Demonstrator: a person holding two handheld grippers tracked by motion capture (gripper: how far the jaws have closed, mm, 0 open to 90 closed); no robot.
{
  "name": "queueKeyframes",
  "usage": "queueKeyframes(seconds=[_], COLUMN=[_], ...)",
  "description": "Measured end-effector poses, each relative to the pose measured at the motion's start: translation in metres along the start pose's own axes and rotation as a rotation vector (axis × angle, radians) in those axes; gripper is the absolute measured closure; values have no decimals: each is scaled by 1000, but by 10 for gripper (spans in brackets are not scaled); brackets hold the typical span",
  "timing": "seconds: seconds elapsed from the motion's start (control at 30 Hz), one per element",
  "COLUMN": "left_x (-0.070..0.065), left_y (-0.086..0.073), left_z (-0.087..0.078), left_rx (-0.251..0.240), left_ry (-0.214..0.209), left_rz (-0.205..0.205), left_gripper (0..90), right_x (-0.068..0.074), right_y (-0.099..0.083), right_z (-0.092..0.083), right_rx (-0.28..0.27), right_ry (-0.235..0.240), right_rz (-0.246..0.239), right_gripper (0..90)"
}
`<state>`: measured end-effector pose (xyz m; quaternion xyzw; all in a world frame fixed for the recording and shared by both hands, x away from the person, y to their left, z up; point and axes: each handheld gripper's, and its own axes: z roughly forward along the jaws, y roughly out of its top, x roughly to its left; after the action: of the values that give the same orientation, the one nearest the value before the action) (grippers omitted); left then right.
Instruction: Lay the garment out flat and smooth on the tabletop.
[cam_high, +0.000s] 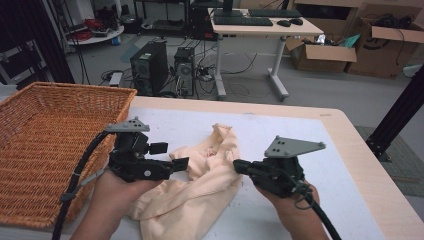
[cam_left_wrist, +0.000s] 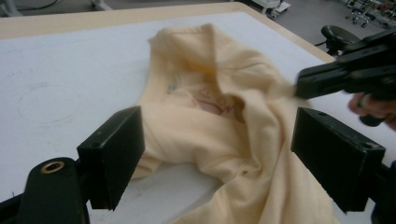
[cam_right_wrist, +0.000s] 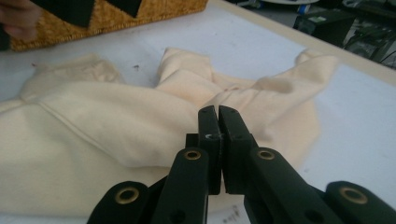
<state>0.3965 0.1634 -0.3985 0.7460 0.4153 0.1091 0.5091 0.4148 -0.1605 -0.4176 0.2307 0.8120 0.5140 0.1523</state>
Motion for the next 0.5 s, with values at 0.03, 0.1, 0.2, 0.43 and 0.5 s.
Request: queueKeyframes(seconds=[0.03,0.1,0.2,0.43,0.5], left_x=[0,0,1,4,6], left_y=[0,0,2,4,3], left_z=[1,5,12,38,44], left_rx=[2,6,26,93,103], left_ry=[-2,-3,-4,7,11], left_rz=[-6,-17,-27,-53,-68], left_gripper=[182,185,193,219,239], right_x=[-2,-9,-23,-48,-44], right_y=[-1,-7,-24,-60,-48], right_z=[-9,-26,-50,-87,-85], right_rx=[-9,-16,-1,18,-22], right_ry=[-14,-38,-82,-165,-159], right_rz=[-1,8,36,145,146], right_gripper=[889,889,900,900,686])
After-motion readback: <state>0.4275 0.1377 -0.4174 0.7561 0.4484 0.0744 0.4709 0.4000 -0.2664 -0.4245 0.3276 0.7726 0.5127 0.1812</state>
